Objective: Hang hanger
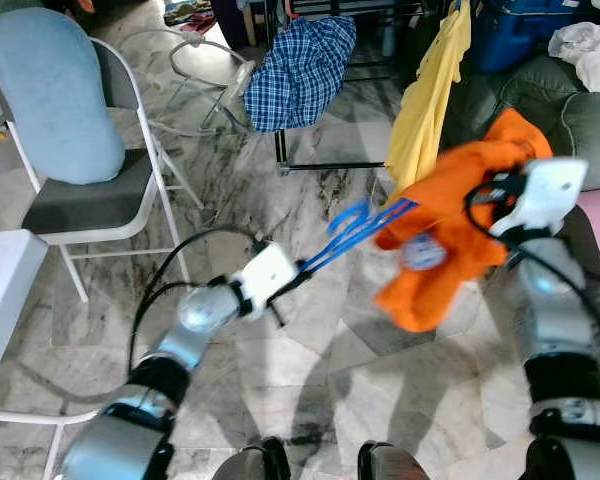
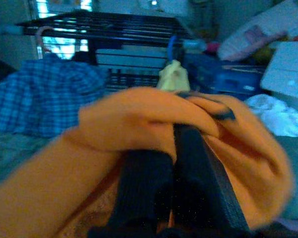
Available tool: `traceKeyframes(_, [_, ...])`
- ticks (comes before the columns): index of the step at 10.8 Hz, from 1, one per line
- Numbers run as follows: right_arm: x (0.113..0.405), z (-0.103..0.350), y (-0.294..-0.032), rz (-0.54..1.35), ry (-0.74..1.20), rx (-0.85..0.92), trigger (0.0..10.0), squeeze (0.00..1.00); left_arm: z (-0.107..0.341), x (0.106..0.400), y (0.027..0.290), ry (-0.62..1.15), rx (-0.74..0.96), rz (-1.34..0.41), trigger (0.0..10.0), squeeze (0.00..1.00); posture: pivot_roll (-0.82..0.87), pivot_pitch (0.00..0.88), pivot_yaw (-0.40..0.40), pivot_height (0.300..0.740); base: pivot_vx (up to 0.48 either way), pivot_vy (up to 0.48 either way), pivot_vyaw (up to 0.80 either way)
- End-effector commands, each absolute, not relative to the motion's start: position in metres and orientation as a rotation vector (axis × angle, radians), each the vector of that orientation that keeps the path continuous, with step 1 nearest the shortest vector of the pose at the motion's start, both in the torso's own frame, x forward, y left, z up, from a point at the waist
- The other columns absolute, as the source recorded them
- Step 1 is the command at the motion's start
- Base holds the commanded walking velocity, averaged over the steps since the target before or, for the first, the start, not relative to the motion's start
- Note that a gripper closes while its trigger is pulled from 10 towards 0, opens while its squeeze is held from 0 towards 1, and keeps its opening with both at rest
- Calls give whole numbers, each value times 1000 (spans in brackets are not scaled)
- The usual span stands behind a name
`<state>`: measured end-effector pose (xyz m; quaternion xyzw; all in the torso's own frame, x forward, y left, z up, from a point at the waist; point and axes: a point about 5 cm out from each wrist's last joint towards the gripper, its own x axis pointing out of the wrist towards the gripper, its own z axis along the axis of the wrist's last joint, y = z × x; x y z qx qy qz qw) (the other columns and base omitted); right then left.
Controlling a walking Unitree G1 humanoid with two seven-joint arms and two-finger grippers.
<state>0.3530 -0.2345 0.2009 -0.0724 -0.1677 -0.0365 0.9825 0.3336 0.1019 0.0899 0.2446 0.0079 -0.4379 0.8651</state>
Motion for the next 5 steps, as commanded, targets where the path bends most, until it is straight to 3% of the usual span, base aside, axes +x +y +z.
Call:
traceKeyframes(1, [352, 226, -238, -110, -425, -151, 0, 0, 76, 327, 113, 81, 566, -922, 0, 0, -177, 181, 87, 740, 0, 0, 0])
traceKeyframes(5, [352, 230, -272, -305, -377, -201, 0, 0, 65, 311, 124, 47, 602, -983, 0, 0, -160, 187, 78, 740, 0, 0, 0])
